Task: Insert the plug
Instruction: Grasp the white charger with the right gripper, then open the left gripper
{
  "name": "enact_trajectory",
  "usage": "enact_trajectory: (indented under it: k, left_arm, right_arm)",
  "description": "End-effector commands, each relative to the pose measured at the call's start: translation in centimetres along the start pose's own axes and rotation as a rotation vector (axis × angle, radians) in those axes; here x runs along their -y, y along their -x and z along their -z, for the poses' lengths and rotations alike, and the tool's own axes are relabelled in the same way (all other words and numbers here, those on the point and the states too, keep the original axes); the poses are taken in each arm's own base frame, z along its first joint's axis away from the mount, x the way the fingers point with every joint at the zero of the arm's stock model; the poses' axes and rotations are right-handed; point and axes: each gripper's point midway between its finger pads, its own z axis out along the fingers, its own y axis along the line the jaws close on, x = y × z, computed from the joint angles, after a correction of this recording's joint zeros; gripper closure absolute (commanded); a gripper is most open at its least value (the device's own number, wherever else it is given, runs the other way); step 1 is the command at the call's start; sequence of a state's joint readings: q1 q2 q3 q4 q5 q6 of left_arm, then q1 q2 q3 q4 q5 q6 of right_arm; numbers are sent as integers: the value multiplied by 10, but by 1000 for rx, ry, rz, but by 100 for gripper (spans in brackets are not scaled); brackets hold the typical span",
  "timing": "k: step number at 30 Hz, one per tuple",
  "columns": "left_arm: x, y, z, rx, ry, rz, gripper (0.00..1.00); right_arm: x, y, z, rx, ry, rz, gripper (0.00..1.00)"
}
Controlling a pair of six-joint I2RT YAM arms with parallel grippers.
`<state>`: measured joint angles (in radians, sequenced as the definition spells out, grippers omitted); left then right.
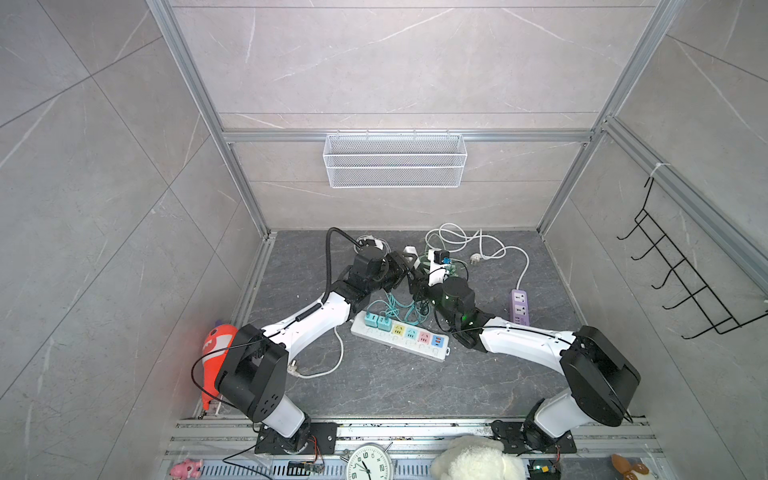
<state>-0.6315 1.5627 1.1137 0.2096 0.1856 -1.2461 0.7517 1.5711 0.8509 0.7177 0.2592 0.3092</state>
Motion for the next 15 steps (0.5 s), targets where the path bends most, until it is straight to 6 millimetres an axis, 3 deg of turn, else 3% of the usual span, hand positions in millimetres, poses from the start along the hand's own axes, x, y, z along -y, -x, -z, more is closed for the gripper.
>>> enact_trajectory:
  k: [1,6,15]
  left_arm:
    - [49,-3,16,17,-146,-25,76]
    - [49,-8,12,5,-160,-1,76]
    - [48,-9,16,4,-148,-6,76]
  right_arm:
    - [-5,19,-7,80,-9,-9,50]
    - [-9,14,-16,70,8,2,52]
    - [-5,25,-8,155,0,-8,53]
